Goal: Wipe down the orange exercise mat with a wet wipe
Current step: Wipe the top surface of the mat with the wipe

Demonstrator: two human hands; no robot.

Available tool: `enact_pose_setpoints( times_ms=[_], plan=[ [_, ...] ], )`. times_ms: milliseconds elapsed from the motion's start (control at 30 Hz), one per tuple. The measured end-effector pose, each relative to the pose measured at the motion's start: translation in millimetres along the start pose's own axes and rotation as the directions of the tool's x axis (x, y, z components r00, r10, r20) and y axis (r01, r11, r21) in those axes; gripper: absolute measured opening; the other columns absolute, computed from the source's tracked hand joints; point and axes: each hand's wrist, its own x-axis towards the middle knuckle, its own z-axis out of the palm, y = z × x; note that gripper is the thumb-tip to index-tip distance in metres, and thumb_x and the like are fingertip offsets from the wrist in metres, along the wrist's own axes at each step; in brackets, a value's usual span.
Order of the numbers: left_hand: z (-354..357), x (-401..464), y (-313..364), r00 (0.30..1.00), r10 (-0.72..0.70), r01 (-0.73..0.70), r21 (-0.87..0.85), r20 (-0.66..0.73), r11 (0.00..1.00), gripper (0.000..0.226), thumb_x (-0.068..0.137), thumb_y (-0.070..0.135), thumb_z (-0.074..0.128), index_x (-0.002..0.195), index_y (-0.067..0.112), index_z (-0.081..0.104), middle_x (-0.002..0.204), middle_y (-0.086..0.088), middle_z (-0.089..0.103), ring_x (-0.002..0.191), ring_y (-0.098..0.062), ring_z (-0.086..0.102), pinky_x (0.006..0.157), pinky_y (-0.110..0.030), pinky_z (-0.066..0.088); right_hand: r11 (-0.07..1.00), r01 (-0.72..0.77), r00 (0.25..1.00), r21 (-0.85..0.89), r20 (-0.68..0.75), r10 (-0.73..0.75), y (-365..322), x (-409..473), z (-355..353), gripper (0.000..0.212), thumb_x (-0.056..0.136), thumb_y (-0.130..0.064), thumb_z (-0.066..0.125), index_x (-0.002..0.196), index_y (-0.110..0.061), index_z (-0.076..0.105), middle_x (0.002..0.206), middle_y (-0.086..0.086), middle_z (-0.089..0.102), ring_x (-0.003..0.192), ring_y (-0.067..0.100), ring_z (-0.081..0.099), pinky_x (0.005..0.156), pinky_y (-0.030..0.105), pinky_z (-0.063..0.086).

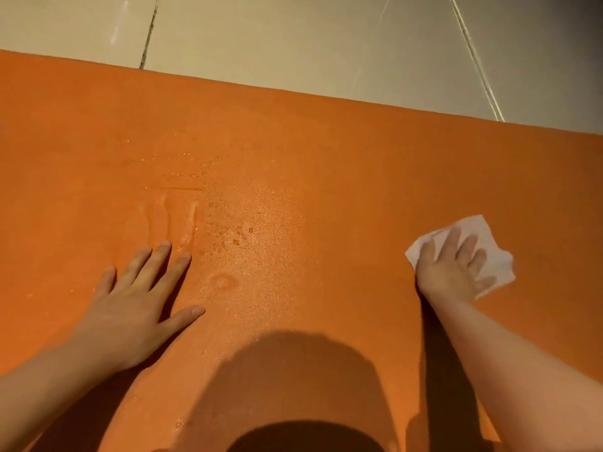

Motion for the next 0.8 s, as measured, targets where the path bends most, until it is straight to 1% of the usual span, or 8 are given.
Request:
enact_pose_setpoints(
  times_ms=[100, 233, 333, 433, 533, 633, 700, 800],
  plan=[
    [17, -19, -6, 0.997, 0.050, -0.049, 0.034, -0.056, 0.998, 0.090, 0.088, 0.081, 0.007, 0.156, 0.024, 0.024, 0.162, -0.005, 0.018, 0.148, -0.027, 0.017, 0.110, -0.062, 0.027, 0.969, 0.237, 0.972, -0.068, 0.009, -0.237, -63, -24, 25, 0.066, 0.101, -0.056, 0.018, 0.156, -0.030, -0.008, 0.164, 0.001, -0.016, 0.150, 0.025, -0.014, 0.117, 0.060, -0.007],
    [37, -45, -10, 0.963, 0.165, -0.140, 0.126, -0.215, 0.982, 0.071, 0.099, 0.065, 0.019, 0.151, 0.020, 0.036, 0.152, -0.011, 0.040, 0.139, -0.027, 0.026, 0.097, -0.060, 0.040, 0.782, 0.608, 0.793, -0.134, 0.070, -0.605, -132, -96, 59, 0.068, 0.097, -0.062, 0.012, 0.156, -0.032, -0.004, 0.164, -0.002, -0.015, 0.149, 0.023, -0.018, 0.116, 0.058, -0.014],
    [50, -63, -17, 0.935, 0.226, -0.182, 0.179, -0.275, 0.967, 0.067, 0.100, 0.064, 0.019, 0.153, 0.025, 0.033, 0.153, -0.007, 0.040, 0.141, -0.024, 0.026, 0.109, -0.051, 0.032, 0.667, 0.736, 0.677, -0.113, 0.127, -0.725, -140, -142, 71, 0.078, 0.084, -0.067, -0.007, 0.155, -0.036, -0.004, 0.163, -0.006, -0.015, 0.148, 0.020, -0.022, 0.115, 0.056, -0.019],
    [57, -81, -18, 0.931, 0.214, -0.165, 0.182, -0.296, 0.969, 0.066, 0.102, 0.060, 0.019, 0.150, 0.021, 0.040, 0.150, -0.007, 0.044, 0.139, -0.024, 0.029, 0.107, -0.042, 0.019, 0.587, 0.801, 0.599, -0.117, 0.184, -0.780, -117, -137, 63, 0.079, 0.081, -0.068, -0.010, 0.154, -0.038, -0.005, 0.163, -0.008, -0.015, 0.148, 0.014, -0.021, 0.117, 0.047, -0.019],
    [62, -95, -17, 0.931, 0.198, -0.150, 0.174, -0.305, 0.973, 0.065, 0.102, 0.059, 0.019, 0.147, 0.020, 0.045, 0.149, -0.007, 0.045, 0.138, -0.023, 0.029, 0.106, -0.042, 0.018, 0.712, 0.673, 0.737, -0.199, 0.107, -0.667, -69, -106, 50, 0.084, 0.080, -0.068, -0.011, 0.156, -0.034, -0.001, 0.163, -0.006, -0.009, 0.150, 0.014, -0.011, 0.120, 0.045, -0.008],
    [63, -105, -18, 0.939, 0.188, -0.145, 0.165, -0.287, 0.976, 0.064, 0.102, 0.058, 0.020, 0.146, 0.019, 0.047, 0.148, -0.009, 0.045, 0.137, -0.023, 0.029, 0.109, -0.037, 0.016, 0.916, 0.349, 0.937, -0.198, 0.055, -0.345, -1, -82, 29, 0.066, 0.098, -0.059, 0.005, 0.156, -0.030, -0.003, 0.165, 0.000, -0.009, 0.151, 0.019, -0.009, 0.121, 0.048, -0.007],
    [65, -110, -17, 0.944, 0.183, -0.140, 0.169, -0.274, 0.976, 0.064, 0.103, 0.057, 0.019, 0.145, 0.019, 0.049, 0.147, -0.010, 0.047, 0.136, -0.023, 0.031, 0.109, -0.037, 0.017, 0.975, 0.164, 0.985, -0.149, 0.071, -0.155, 33, -85, 17, 0.065, 0.100, -0.057, 0.013, 0.157, -0.031, -0.003, 0.165, -0.001, -0.011, 0.151, 0.020, -0.010, 0.120, 0.049, -0.009],
    [65, -117, -15, 0.958, 0.140, -0.114, 0.116, -0.252, 0.987, 0.068, 0.101, 0.060, 0.015, 0.146, 0.021, 0.048, 0.150, -0.010, 0.046, 0.138, -0.026, 0.037, 0.111, -0.047, 0.028, 0.990, 0.086, 0.993, -0.111, 0.084, -0.077, 44, -96, 14, 0.066, 0.099, -0.056, 0.011, 0.157, -0.028, -0.005, 0.164, 0.000, -0.013, 0.151, 0.023, -0.012, 0.119, 0.053, -0.008]
  ],
)
